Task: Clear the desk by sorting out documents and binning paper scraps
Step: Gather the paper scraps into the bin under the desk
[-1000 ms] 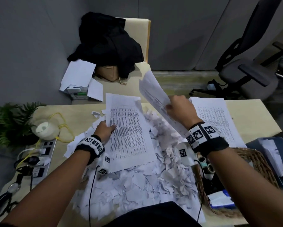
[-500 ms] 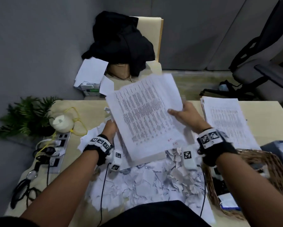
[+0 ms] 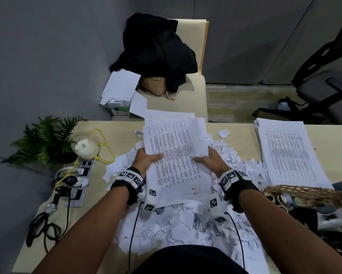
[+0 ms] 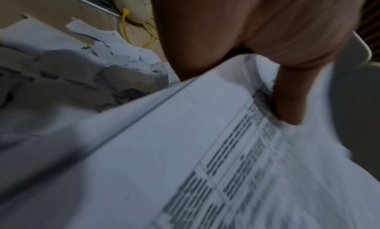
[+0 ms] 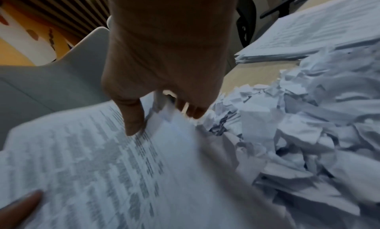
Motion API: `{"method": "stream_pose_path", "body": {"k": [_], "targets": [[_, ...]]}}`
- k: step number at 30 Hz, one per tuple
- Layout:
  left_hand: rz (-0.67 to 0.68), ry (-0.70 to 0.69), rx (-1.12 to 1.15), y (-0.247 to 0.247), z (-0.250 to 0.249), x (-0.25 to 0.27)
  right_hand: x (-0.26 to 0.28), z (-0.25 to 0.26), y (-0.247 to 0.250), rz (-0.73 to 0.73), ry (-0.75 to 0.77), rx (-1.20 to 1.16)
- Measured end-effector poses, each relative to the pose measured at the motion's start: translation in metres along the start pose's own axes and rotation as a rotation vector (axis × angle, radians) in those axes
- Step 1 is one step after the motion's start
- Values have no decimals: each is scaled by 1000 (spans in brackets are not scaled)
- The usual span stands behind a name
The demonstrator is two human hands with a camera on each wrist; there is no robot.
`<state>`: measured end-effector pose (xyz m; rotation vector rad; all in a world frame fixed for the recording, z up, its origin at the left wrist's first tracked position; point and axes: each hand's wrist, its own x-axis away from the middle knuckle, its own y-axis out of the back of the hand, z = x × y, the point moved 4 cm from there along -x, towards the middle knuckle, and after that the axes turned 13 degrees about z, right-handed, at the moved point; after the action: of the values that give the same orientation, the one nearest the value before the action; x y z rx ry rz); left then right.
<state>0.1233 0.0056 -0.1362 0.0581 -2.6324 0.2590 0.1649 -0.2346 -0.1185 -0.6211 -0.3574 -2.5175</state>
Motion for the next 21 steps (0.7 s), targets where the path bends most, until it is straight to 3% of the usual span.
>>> {"method": "stream_pose_path", "body": {"k": [3, 6, 11, 16, 21], "targets": [[107, 24, 102, 7, -1, -2, -3, 1, 14, -76, 39, -134], [187, 49, 114, 3, -2, -3, -13, -2, 14, -26, 51, -221], [160, 37, -12, 0, -14, -10, -18, 16, -3, 23, 98, -156], [-95, -39, -129, 25, -31, -20, -30, 33, -2, 70, 175, -219], [-382, -132, -207, 93, -43, -20, -59, 28, 34, -42, 71, -153]]}}
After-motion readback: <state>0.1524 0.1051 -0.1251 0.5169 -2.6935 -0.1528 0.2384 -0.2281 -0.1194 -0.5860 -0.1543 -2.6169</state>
